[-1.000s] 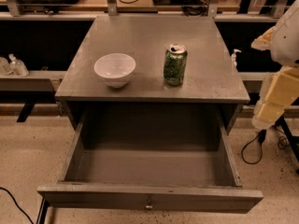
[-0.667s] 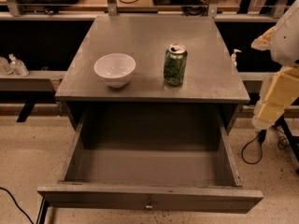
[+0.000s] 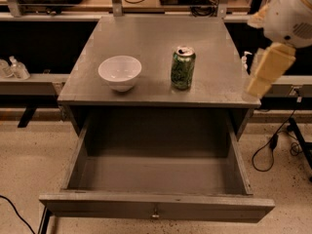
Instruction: Place green can into top drawer
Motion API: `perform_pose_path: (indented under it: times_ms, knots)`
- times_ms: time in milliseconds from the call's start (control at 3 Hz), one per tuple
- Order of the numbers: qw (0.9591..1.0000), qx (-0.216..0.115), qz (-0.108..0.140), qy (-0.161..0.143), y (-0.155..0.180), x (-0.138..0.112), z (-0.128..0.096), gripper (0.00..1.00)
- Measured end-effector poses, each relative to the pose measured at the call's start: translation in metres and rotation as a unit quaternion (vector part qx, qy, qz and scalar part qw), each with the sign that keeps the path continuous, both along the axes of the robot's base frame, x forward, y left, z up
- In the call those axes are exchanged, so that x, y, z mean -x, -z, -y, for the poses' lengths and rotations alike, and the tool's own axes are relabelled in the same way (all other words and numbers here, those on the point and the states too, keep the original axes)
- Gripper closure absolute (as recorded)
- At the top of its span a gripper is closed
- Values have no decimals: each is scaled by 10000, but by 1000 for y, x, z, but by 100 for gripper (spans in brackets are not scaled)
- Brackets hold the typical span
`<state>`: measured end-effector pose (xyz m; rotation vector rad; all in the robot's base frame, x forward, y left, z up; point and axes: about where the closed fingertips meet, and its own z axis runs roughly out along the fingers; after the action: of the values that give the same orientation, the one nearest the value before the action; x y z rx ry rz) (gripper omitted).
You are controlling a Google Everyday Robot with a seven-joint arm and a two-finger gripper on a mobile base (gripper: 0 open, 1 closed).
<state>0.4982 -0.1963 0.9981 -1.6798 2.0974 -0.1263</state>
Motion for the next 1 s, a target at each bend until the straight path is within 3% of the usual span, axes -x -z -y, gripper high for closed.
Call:
perform_pose_path:
  times_ms: [333,667,1000]
  knots:
    - [9939,-833,694,-198,-10,-48,-5,0]
    - [9716,-1902,1359,-369,-13,-93,-7,0]
    - [9384,-2973,1700,-463,-7,-138,-24,0]
